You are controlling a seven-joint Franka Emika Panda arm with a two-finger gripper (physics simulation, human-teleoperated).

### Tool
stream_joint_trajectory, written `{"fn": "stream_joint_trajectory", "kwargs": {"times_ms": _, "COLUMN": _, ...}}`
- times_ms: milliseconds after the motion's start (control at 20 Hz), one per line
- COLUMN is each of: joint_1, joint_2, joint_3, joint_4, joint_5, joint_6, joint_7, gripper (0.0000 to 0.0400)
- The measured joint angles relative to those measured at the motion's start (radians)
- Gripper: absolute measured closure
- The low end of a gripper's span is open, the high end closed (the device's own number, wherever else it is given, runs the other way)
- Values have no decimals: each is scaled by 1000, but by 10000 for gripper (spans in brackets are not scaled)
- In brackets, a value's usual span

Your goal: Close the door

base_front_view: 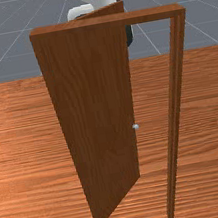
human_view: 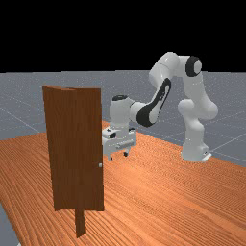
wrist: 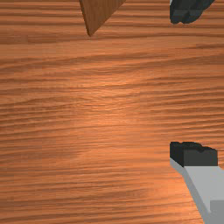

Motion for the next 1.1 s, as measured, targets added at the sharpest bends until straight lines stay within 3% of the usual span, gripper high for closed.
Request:
{"fn": "stream_joint_trajectory", "kwargs": {"times_ms": 50, "joint_1": 15, "joint_2": 1, "joint_3": 3, "joint_4": 2, "joint_5": -6, "joint_6": -3, "joint_7": 45, "gripper": 157}}
{"fn": "stream_joint_trajectory", "kwargs": {"times_ms": 100, "joint_1": 42, "joint_2": 3, "joint_3": 11, "joint_4": 7, "joint_5": -11, "joint_6": -7, "joint_7": 89, "gripper": 252}}
{"fn": "stream_joint_trajectory", "kwargs": {"times_ms": 150, "joint_1": 72, "joint_2": 8, "joint_3": 21, "joint_4": 15, "joint_5": -17, "joint_6": -12, "joint_7": 132, "gripper": 310}}
{"fn": "stream_joint_trajectory", "kwargs": {"times_ms": 250, "joint_1": 133, "joint_2": 25, "joint_3": 42, "joint_4": 44, "joint_5": -27, "joint_6": -27, "joint_7": 218, "gripper": 367}}
{"fn": "stream_joint_trajectory", "kwargs": {"times_ms": 300, "joint_1": 148, "joint_2": 31, "joint_3": 51, "joint_4": 55, "joint_5": -24, "joint_6": -44, "joint_7": 216, "gripper": 223}}
{"fn": "stream_joint_trajectory", "kwargs": {"times_ms": 350, "joint_1": 152, "joint_2": 31, "joint_3": 53, "joint_4": 56, "joint_5": -24, "joint_6": -45, "joint_7": 215, "gripper": 135}}
{"fn": "stream_joint_trajectory", "kwargs": {"times_ms": 450, "joint_1": 157, "joint_2": 28, "joint_3": 50, "joint_4": 48, "joint_5": -34, "joint_6": -31, "joint_7": 224, "gripper": 50}}
{"fn": "stream_joint_trajectory", "kwargs": {"times_ms": 650, "joint_1": 154, "joint_2": 27, "joint_3": 52, "joint_4": 46, "joint_5": -30, "joint_6": -29, "joint_7": 215, "gripper": 7}}
{"fn": "stream_joint_trajectory", "kwargs": {"times_ms": 1100, "joint_1": 155, "joint_2": 26, "joint_3": 51, "joint_4": 43, "joint_5": -31, "joint_6": -22, "joint_7": 220, "gripper": 0}}
